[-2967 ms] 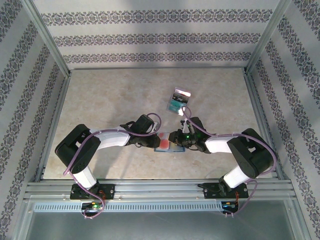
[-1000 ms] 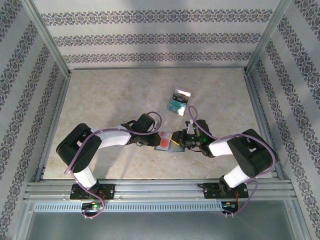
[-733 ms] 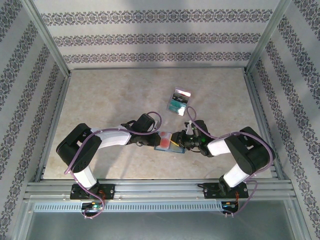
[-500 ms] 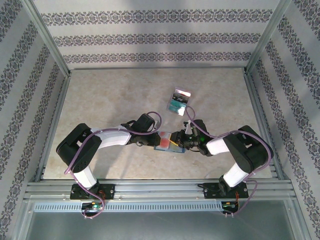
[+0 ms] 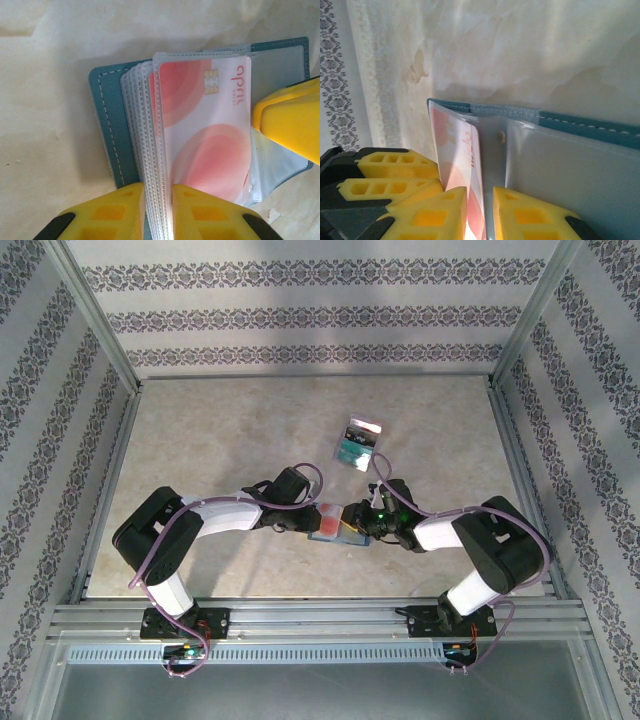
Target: Take the credit cards out of the card holder
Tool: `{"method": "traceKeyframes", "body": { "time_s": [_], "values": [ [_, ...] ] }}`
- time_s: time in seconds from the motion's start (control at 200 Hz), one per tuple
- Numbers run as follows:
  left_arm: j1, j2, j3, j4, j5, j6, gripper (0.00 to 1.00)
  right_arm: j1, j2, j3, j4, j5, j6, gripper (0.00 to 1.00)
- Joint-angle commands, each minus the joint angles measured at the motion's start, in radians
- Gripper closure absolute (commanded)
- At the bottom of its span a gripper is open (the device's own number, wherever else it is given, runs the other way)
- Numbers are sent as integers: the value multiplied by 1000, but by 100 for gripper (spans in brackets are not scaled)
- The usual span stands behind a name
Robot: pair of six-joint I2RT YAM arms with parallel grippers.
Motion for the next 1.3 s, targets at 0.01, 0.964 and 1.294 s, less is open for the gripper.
{"method": "traceKeyframes", "body": {
  "time_s": [0.01,0.964,1.294],
  "values": [
    [-10,26,-4,-60,-30,-4,80,16,-20,17,-100,54,-40,77],
    [-11,35,-14,-39,-17,-14,81,28,19,18,196,-90,-3,84],
    [-10,27,-9,-38,-17,-19,79,34,127,21,305,-122,37,78]
  ]
}}
